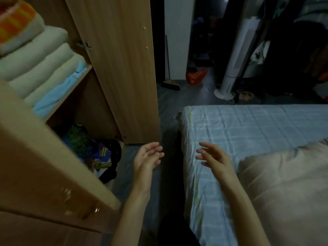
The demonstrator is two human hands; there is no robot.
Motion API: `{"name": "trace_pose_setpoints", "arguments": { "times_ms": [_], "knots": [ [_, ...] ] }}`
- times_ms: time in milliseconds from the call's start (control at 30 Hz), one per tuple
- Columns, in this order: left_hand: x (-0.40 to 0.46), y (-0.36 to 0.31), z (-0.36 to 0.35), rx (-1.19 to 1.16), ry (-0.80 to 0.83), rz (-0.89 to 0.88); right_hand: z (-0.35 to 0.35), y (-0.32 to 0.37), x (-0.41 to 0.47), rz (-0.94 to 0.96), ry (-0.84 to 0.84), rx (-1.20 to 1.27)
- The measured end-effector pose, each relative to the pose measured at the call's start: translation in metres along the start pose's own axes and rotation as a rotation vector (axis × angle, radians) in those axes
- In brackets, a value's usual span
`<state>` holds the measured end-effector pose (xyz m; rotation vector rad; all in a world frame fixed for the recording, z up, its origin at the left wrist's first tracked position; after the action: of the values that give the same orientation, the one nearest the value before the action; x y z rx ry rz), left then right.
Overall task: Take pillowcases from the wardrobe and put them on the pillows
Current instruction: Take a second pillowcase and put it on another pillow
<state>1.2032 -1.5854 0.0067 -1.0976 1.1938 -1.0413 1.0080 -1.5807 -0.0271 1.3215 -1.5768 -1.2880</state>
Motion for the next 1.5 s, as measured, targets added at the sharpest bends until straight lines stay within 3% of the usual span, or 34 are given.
{"name": "trace_pose_setpoints", "arguments": {
  "times_ms": [267,533,800,1067,1500],
  "knots": [
    [0.087,0.010,-0.027,-0.057,-0.251,0.047,-0.041,0.000,0.122,-0.101,0.335,-0.089],
    [0.167,0.006,-0.020,-0.089,-0.445,0.159,-0.063,0.004,0.234,-0.142,0.550,-0.078],
    [0.220,0.014,-0.006,-0.070,-0.557,0.251,-0.093,-0.030,0.282,-0.232,0.647,-0.044],
    [0.263,0.014,0.008,-0.034,-0.518,0.260,-0.130,-0.041,0.304,-0.261,0.691,-0.018],
    [0.282,0.034,0.111,-0.144,-0.733,0.266,-0.241,-0.078,0.348,-0.324,0.880,-0.133]
  ]
}}
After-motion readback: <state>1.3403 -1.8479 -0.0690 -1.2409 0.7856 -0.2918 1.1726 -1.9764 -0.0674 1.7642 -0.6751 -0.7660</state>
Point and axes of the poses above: each hand's wrist, its own x-axis towards the middle knuckle, its own z-axis out of the back of the hand, y = z × x, the point moved 4 cm from there along x, towards the middle knuckle, and after that the axes turned 15 degrees about x, right-handed, at the moved point
